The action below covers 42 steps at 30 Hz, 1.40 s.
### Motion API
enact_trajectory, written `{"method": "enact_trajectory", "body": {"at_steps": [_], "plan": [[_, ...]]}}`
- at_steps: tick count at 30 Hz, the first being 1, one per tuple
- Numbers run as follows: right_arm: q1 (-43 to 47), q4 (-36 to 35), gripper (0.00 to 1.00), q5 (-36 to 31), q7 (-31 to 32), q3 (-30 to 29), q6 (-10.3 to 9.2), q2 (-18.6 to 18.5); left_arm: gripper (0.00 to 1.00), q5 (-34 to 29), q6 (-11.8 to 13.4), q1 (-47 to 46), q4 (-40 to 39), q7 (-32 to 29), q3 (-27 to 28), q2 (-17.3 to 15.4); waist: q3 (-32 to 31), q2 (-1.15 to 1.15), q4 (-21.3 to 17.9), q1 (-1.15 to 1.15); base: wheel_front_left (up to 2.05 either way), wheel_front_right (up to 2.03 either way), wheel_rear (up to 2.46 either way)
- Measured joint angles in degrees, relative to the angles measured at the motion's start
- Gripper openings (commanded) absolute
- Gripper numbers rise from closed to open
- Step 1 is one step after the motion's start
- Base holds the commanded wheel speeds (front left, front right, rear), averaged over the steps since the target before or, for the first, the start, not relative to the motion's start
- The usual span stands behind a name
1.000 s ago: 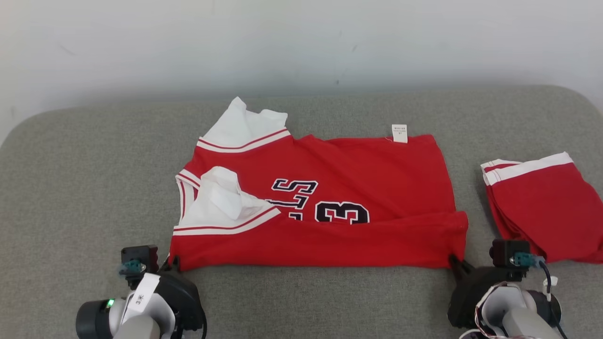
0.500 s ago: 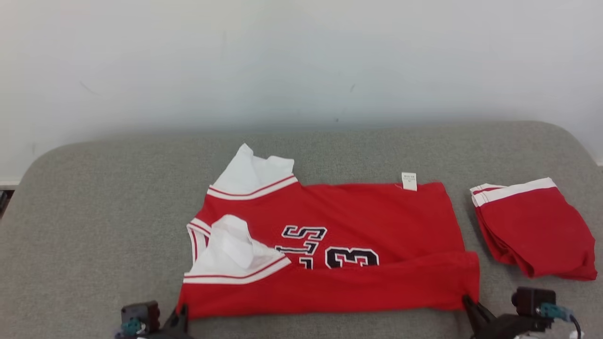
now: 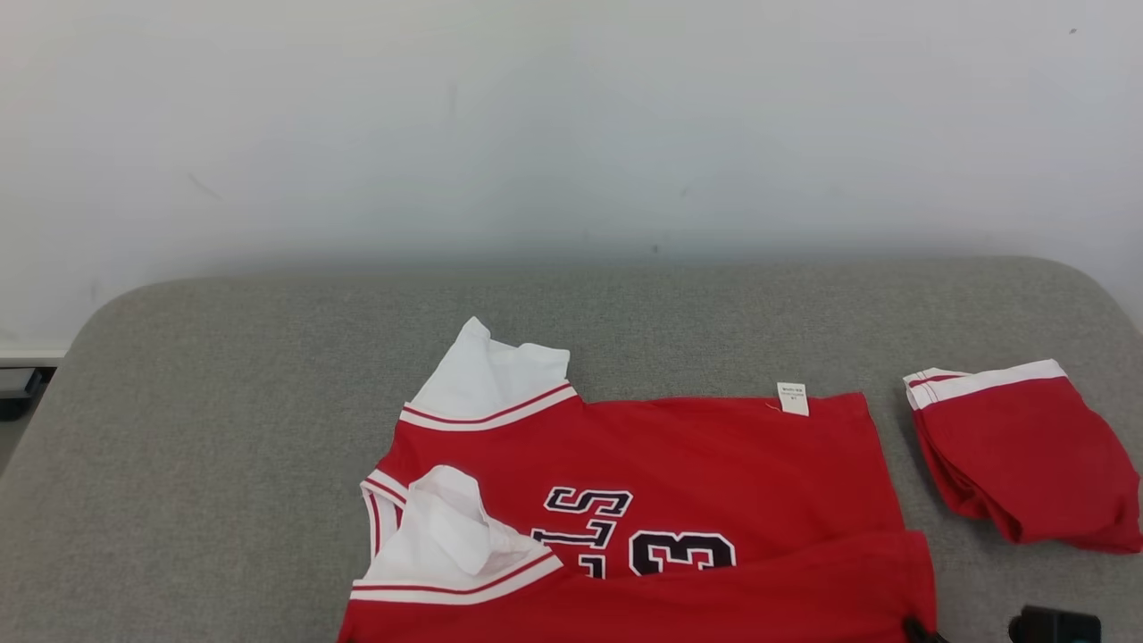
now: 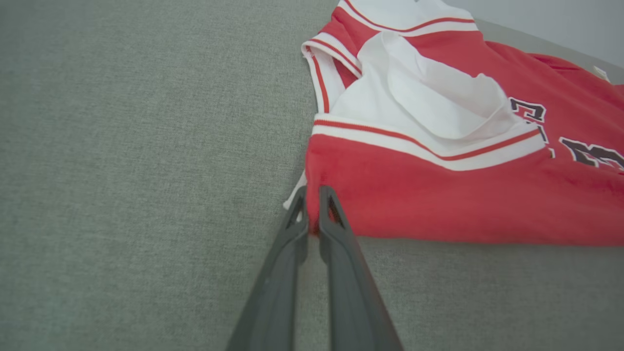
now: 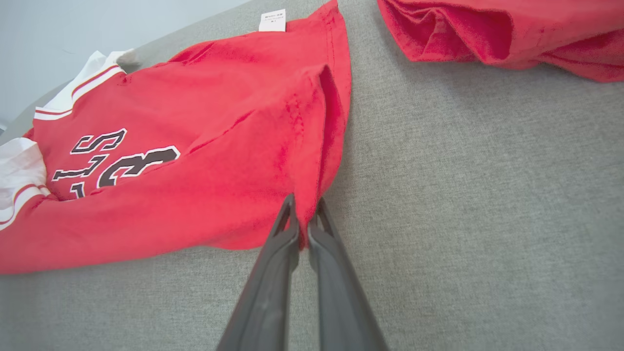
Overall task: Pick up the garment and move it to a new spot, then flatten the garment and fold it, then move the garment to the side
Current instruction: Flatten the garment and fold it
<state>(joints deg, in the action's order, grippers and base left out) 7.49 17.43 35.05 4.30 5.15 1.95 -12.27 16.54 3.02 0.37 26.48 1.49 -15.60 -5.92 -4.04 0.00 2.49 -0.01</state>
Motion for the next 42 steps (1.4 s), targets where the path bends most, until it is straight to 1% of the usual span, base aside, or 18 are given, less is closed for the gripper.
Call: {"method": "enact_trajectory", "body": {"at_steps": [4, 6, 7, 9, 10, 11, 12, 13, 14, 15, 17, 22, 25, 27, 32, 36, 42], "plan": [[3.5, -3.5, 0.0, 0.1, 1.9, -0.2, -1.08, -0.4, 0.0, 0.0, 0.1, 2.0, -3.4, -1.4, -0.3, -0.6, 0.0, 0.0, 0.3, 0.0, 0.0, 0.0, 0.0], [5.6, -5.9, 0.0, 0.1, 3.6, -0.1, -2.3, -0.9, 0.0, 0.0, 0.5, 3.5, -5.5, -2.9, -0.4, -1.1, 0.0, 0.0, 0.3, 0.0, 0.0, 0.0, 0.0], [6.3, -6.7, 0.0, 0.1, 4.3, 0.0, -2.52, -1.1, 0.0, 0.0, 0.5, 4.0, -6.2, -3.3, -0.4, -1.2, 0.0, 0.0, 0.4, 0.0, 0.0, 0.0, 0.0], [7.6, -8.5, 0.0, 0.1, 5.8, 0.0, -3.55, -1.2, 0.0, 0.0, 0.6, 5.4, -7.8, -4.8, -0.6, -1.5, 0.1, 0.0, 0.3, 0.0, 0.0, 0.0, 0.0], [7.7, -8.9, 0.05, 0.1, 6.5, 0.0, -3.67, -1.3, 0.2, -0.2, 0.8, 5.7, -8.2, -5.5, -0.9, -1.7, 0.2, 0.0, 0.3, 0.0, 0.0, 0.0, 0.0], [7.8, -9.3, 0.44, 0.1, 7.0, 0.2, -4.15, -1.3, 0.95, -0.2, 1.0, 5.9, -8.6, -6.1, -1.3, -1.9, 0.2, 0.0, 0.3, 0.0, 0.0, 0.0, 0.0], [7.9, -9.7, 1.0, 0.0, 7.6, 0.3, -4.63, -1.4, 1.0, -0.3, 1.0, 6.2, -8.8, -6.9, -1.7, -2.0, 0.3, 0.0, 0.2, 0.0, 0.0, 0.0, 0.0], [8.1, -9.8, 1.0, -0.2, 8.4, 0.6, -5.05, -1.5, 1.0, -0.4, 1.0, 6.5, -8.8, -7.7, -2.1, -2.1, 0.4, 0.0, 0.2, 0.0, 0.0, 0.0, 0.0], [8.5, -9.9, 1.0, -0.8, 9.1, 1.1, -5.08, -1.8, 1.0, -0.4, 1.0, 6.5, -8.8, -8.3, -2.2, -2.2, 0.4, 0.0, 0.2, 0.0, 0.0, 0.0, 0.0], [8.7, -10.2, 1.0, -1.0, 10.4, 1.4, -5.76, -1.9, 1.0, -0.5, 1.0, 6.5, -9.5, -9.9, -2.1, -2.6, 0.7, 0.0, 0.1, 0.0, 0.0, 0.0, 0.0], [8.7, -10.5, 1.0, -1.4, 11.4, 1.6, -6.04, -2.2, 1.0, -0.5, 1.1, 6.5, -10.1, -10.8, -1.9, -2.9, 0.8, 0.0, 0.2, 0.0, 0.0, 0.0, 0.0], [8.5, -12.4, 1.0, -2.0, 11.8, 0.5, -7.01, -2.8, 1.0, -0.7, 1.6, 6.4, -12.3, -11.0, -0.5, -3.7, 0.8, 0.0, 0.3, 0.01, 0.0, 0.0, 0.0], [7.0, -13.9, 1.0, -2.0, 10.2, -2.3, -7.97, -2.2, 1.0, -0.5, 2.3, 5.7, -14.2, -9.9, 2.0, -3.8, 0.3, 0.0, 0.2, 0.01, 0.0, 0.0, 0.0], [4.8, -15.4, 1.0, -2.1, 9.2, -3.6, -8.09, -1.8, 1.0, -0.5, 2.5, 3.0, -16.2, -9.4, 2.3, -3.5, -0.4, 0.0, 0.2, 0.01, 0.0, 0.0, 0.0], [3.0, -16.9, 1.0, -3.7, 7.8, -4.2, -8.58, -1.2, 1.0, -1.5, 2.5, -1.2, -18.4, -9.4, 0.8, -2.8, -1.0, 0.0, 0.0, 0.01, 0.0, 0.0, 0.0], [-2.1, -17.7, 1.0, -4.0, 6.4, -4.3, -8.6, 0.9, 1.0, -2.2, 2.6, -4.2, -18.8, -9.5, 0.7, -2.6, -1.2, 0.0, -0.7, 0.01, 0.0, 0.0, 0.0], [-8.1, -16.9, 1.0, -5.4, 3.5, -3.5, -8.78, 2.3, 1.0, -4.2, 3.0, -9.2, -17.9, -8.5, 1.0, -1.5, -1.4, 0.0, -2.3, 0.01, 0.0, 0.0, 0.0]]}}
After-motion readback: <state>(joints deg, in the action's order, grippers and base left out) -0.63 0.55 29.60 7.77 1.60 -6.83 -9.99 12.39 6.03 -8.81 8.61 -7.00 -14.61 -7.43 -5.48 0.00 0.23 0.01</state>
